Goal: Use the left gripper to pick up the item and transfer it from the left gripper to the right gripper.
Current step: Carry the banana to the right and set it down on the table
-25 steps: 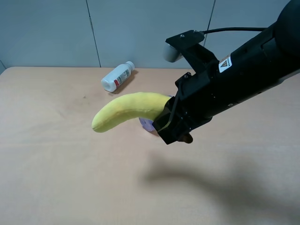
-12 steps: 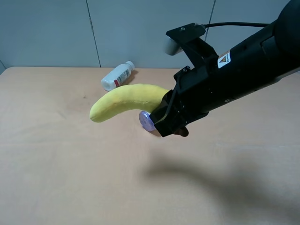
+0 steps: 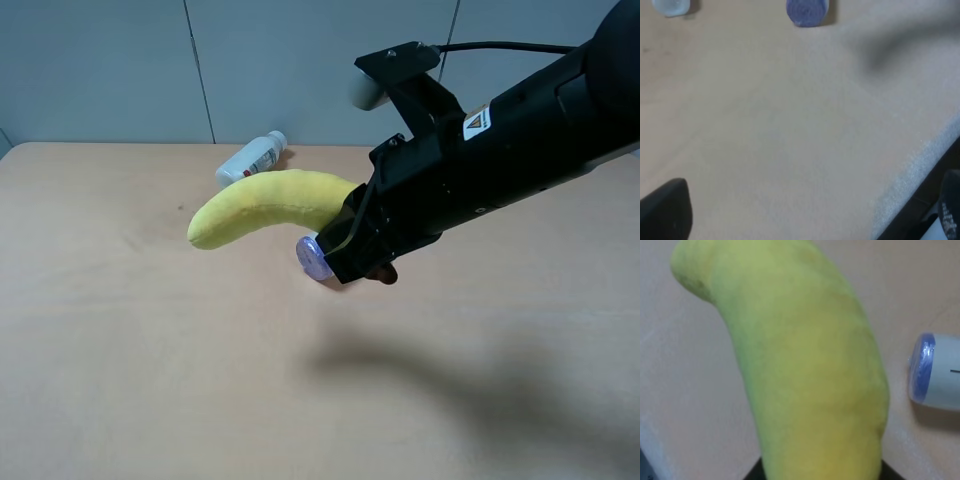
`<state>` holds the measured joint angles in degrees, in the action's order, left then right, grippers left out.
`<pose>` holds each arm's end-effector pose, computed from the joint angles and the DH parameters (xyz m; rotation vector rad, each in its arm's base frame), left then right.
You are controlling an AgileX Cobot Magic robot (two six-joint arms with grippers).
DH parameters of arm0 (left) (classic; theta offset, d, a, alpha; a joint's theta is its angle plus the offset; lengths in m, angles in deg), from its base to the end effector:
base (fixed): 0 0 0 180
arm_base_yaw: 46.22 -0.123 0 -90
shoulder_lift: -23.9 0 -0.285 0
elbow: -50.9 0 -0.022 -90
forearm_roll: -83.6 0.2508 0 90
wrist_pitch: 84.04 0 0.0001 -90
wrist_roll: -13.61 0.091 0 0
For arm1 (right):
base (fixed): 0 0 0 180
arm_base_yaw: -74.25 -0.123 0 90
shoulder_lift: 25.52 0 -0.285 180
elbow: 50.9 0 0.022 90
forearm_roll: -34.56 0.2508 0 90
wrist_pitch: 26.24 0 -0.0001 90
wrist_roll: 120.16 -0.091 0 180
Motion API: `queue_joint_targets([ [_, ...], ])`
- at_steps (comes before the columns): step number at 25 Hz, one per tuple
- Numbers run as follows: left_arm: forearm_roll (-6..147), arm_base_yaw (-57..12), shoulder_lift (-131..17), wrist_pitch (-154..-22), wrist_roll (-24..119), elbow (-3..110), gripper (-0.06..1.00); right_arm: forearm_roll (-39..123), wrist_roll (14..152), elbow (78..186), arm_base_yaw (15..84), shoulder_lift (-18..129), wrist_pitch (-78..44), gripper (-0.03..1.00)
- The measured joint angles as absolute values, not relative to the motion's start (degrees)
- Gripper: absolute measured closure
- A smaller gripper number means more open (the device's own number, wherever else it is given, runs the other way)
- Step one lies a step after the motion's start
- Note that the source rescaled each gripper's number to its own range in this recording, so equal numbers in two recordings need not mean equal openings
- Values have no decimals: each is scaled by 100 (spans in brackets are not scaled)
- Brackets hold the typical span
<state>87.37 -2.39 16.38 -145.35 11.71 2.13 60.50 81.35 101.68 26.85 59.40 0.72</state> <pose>-0.0004 0.0077 0.2757 0.7398 1.9405 -0.4151 0.1735 0.2154 0.2667 -1.0425 2.2358 0.6304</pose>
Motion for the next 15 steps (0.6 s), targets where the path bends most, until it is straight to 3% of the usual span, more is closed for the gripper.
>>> queue_joint_targets([
  [10, 8737, -367, 1638, -14500, 1166, 213, -3, 6066, 8135, 10168, 2685, 5940, 72, 95],
  [13, 8737, -920, 1638, -14500, 1166, 213, -3, 6066, 8135, 10168, 2685, 5940, 59, 95],
  [15, 8737, -1776, 1638, -14500, 1166, 212, -3, 6066, 8135, 10168, 2685, 5940, 55, 95],
])
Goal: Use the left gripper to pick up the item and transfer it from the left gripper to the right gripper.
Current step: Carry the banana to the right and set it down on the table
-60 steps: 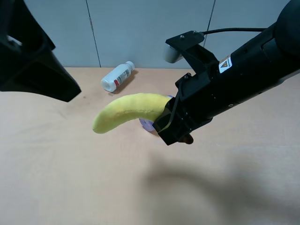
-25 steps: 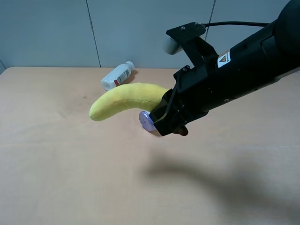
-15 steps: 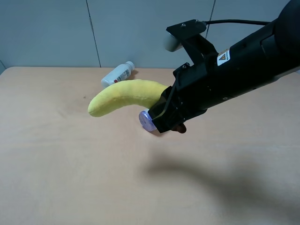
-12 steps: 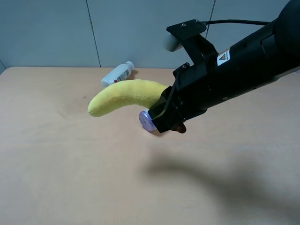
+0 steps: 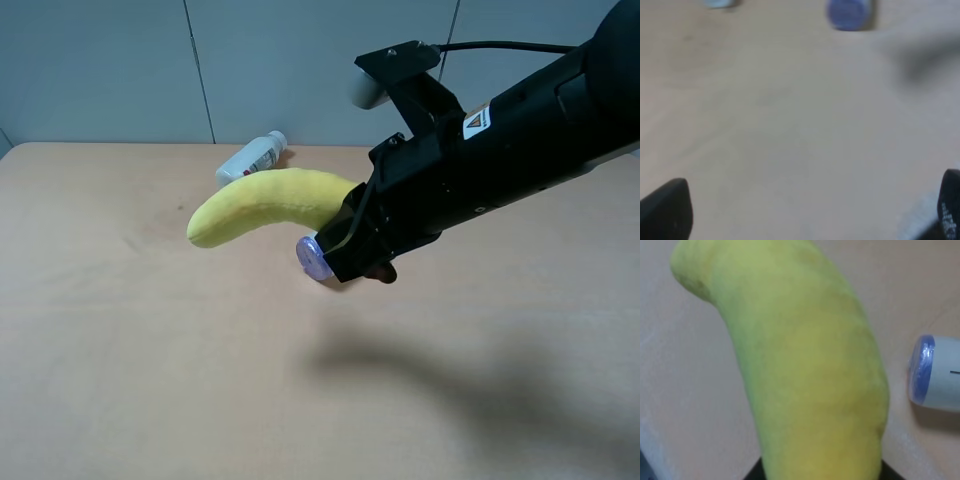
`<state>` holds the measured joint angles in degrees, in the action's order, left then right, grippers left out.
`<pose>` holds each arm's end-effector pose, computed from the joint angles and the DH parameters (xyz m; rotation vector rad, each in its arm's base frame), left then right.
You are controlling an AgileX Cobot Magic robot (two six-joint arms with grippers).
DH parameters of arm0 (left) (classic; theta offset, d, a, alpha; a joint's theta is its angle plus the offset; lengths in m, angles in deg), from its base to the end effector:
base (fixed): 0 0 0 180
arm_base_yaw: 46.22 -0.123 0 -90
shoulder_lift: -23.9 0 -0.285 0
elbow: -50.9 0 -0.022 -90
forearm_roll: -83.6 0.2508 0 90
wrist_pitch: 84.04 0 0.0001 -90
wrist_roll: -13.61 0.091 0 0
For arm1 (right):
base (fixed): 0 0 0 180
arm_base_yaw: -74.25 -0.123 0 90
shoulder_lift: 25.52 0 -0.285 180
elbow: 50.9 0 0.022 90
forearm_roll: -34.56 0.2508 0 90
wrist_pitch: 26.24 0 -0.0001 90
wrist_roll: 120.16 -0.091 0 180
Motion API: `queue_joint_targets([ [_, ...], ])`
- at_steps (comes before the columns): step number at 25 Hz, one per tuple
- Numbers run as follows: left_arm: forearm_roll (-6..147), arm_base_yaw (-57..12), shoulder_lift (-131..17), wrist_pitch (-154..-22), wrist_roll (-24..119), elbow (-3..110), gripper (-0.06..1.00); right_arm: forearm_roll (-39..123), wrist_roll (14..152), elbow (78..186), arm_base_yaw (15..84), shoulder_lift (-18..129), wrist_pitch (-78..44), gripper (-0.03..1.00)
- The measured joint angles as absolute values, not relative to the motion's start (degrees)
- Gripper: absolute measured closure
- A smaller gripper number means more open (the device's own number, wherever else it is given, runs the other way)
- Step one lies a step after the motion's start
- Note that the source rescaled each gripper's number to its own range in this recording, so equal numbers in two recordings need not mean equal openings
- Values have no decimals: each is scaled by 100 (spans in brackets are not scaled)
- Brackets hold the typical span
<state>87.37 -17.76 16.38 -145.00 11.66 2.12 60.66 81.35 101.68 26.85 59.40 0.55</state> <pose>-0.0022 0.0072 0.2761 0.4679 2.0002 -0.2521 0.1736 0.2155 0.2669 -1.0382 2.2347 0.6328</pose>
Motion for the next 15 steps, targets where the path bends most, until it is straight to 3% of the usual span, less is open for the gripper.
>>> queue_joint_targets([
  [9, 8737, -4187, 1638, -14470, 1166, 212, -3, 6066, 8135, 10168, 2685, 5940, -56, 95],
  [15, 8737, -4689, 1638, -14466, 1166, 212, -3, 6066, 8135, 10168, 2685, 5940, -112, 95],
])
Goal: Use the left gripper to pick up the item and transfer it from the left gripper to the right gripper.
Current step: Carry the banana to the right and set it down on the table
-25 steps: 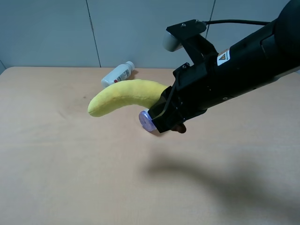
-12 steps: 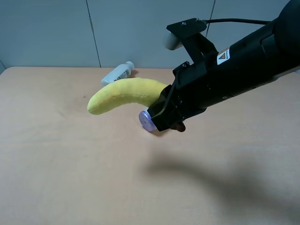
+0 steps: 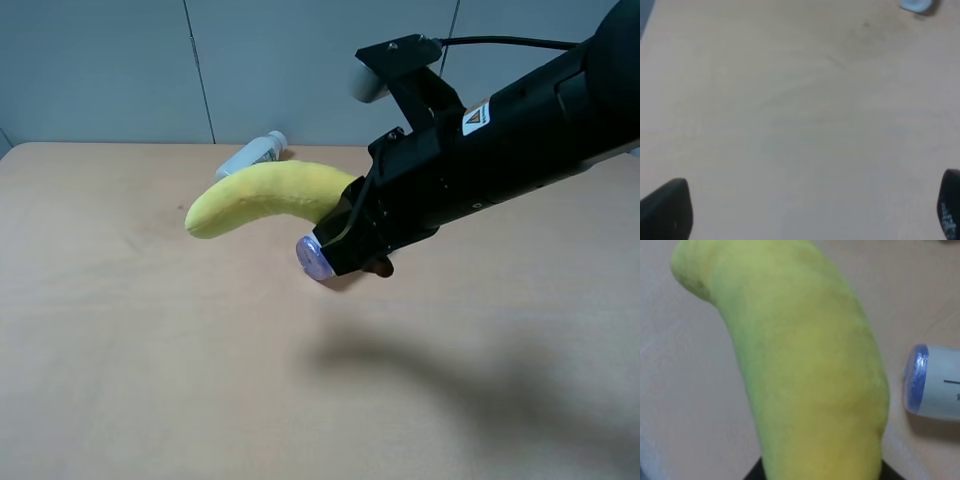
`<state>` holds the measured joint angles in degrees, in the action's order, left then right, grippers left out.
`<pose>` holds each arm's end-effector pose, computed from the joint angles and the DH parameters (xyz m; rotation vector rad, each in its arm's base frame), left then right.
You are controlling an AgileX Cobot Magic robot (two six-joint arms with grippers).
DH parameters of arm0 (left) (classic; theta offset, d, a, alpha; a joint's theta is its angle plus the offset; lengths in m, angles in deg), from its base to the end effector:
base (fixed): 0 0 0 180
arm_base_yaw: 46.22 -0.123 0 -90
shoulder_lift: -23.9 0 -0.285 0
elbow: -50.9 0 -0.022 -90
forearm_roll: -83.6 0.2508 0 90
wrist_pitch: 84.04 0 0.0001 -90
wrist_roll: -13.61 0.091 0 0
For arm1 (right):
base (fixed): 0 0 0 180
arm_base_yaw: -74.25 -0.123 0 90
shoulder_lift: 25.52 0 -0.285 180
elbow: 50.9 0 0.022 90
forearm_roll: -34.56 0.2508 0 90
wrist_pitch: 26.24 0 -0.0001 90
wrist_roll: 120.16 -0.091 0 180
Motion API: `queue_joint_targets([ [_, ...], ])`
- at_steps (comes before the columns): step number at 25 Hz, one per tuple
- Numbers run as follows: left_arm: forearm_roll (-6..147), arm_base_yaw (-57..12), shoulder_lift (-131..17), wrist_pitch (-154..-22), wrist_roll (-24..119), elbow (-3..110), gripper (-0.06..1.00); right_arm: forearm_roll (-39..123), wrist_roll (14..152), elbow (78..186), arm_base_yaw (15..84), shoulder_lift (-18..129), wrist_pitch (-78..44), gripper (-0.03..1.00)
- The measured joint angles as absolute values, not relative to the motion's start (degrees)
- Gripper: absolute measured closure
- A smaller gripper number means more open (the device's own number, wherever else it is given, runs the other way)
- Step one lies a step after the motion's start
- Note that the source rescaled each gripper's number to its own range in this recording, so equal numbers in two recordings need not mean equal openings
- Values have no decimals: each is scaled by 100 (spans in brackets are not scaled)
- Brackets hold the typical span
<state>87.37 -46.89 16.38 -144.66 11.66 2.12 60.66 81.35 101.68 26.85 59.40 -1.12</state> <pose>-0.0052 0.0052 0.2766 -0.0496 2.0389 0.0647 0.1757 0.2162 0.2684 -1.0185 2.2123 0.6307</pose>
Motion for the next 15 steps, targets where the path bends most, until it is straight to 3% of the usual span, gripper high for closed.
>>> queue_joint_targets([
  [8, 8737, -4701, 1638, -14466, 1166, 212, -3, 6091, 7509, 10168, 2938, 5940, -266, 95],
  [15, 8737, -4701, 1638, -14466, 1166, 212, -3, 6086, 7132, 10168, 4312, 5940, 146, 95],
])
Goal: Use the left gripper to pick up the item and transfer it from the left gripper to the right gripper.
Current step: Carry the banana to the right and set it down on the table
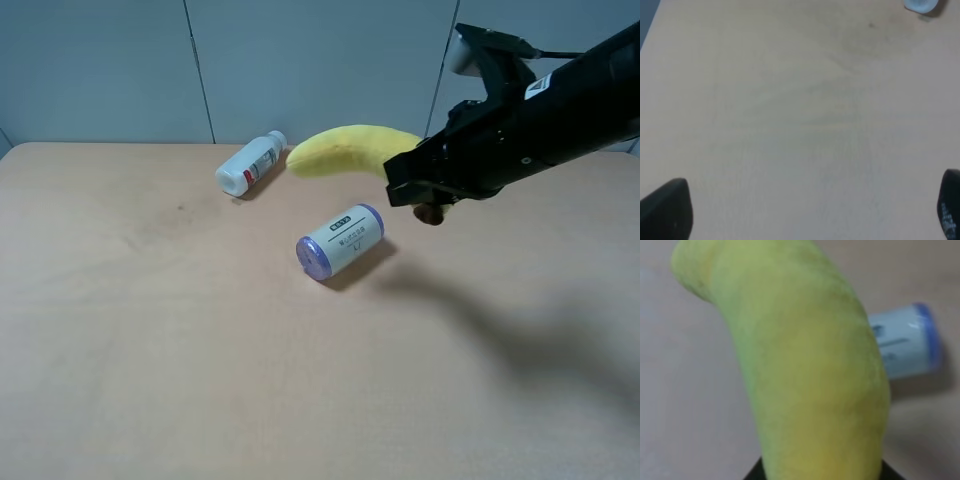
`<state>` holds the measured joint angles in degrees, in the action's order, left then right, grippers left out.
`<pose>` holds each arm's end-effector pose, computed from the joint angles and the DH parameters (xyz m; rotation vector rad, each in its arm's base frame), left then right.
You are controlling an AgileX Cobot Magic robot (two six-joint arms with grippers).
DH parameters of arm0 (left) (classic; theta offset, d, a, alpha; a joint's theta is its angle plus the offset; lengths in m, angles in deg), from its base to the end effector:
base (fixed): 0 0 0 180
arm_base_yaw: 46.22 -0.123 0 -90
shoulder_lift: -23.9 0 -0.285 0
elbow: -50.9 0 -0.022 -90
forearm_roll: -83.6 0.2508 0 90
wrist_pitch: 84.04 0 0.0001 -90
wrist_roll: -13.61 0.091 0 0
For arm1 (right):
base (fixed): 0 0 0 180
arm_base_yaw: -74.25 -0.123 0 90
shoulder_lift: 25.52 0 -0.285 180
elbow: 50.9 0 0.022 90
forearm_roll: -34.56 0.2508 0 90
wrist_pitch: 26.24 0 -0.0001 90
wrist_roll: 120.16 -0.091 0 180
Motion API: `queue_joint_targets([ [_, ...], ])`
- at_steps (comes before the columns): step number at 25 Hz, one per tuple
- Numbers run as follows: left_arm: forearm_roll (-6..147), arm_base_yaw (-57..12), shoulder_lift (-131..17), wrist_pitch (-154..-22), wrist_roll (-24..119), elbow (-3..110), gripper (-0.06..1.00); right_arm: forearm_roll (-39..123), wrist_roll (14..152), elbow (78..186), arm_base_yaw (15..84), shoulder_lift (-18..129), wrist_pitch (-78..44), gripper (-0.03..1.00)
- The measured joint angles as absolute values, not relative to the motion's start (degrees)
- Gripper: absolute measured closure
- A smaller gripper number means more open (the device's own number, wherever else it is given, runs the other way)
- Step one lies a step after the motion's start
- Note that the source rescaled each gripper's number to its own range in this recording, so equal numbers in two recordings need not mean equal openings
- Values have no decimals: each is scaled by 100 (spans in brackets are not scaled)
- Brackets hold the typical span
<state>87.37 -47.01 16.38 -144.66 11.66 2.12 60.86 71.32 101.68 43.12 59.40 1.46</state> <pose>-0.0052 0.0051 0.2766 -0.0517 2.0389 0.0660 0.2258 0.1583 0.2661 -0.5041 2.4120 0.5909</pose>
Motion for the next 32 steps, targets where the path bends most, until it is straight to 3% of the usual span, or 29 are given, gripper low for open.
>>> queue_joint_targets([
  [8, 8737, -4708, 1638, -14466, 1166, 212, -3, 6073, 7114, 10168, 5838, 5940, 533, 95],
  [17, 8737, -4708, 1638, -14466, 1166, 212, -3, 5811, 7127, 10168, 6956, 6124, 682, 95],
  [32, 8737, -4708, 1638, -14466, 1166, 212, -3, 5330, 7172, 10179, 7233, 7594, 664, 95],
])
